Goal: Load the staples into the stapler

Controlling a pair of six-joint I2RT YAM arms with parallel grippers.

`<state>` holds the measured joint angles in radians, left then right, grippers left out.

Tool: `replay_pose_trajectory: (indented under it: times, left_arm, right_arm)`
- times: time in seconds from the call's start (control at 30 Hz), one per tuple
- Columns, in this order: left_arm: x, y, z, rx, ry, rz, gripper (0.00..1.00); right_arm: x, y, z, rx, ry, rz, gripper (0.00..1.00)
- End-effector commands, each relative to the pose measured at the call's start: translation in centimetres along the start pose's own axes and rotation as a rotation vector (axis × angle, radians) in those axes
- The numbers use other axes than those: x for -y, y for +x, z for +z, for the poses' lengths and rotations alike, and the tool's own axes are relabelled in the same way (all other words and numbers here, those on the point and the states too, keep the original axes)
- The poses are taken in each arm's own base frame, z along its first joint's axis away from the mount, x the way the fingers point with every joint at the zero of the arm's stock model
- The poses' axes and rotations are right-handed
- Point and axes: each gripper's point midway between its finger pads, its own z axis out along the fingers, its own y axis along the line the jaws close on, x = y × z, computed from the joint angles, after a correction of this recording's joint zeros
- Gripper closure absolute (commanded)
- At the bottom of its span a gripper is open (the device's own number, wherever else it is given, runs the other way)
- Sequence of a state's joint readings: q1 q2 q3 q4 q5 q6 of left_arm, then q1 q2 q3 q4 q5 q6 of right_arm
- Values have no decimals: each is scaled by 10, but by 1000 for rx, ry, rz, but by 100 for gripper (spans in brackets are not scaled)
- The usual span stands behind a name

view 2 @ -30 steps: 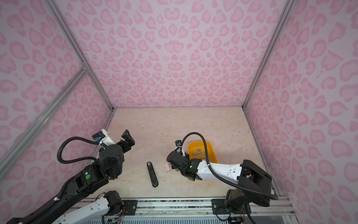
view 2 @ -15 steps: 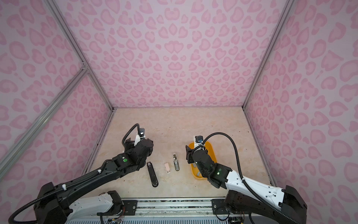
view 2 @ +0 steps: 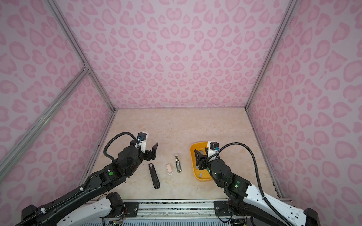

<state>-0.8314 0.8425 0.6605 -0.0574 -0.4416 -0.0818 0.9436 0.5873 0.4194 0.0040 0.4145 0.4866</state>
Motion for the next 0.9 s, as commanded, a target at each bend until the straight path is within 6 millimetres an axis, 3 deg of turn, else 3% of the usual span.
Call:
replay_pose_trajectory:
  times: [0.0,0.13,0.37,0.6,0.87]
  left_arm:
    - [29,-3,-1,-17,163,30,22]
    - [45,32,15,-93,193,259,32]
    - [45,36,14,-33,171,338,32]
    - [47,58,21,-57,182,452,34]
    - [83,92,12,-76,430,610,35]
  right_arm:
    - [-2,1,-7,7,-43,36,34]
    - [2,1,-14,23,-55,59,32]
    - [4,-6,-24,65,-86,79,30]
    - [4,-6,-25,80,-96,78,28]
    - [-4,4,-11,19,-95,39,27]
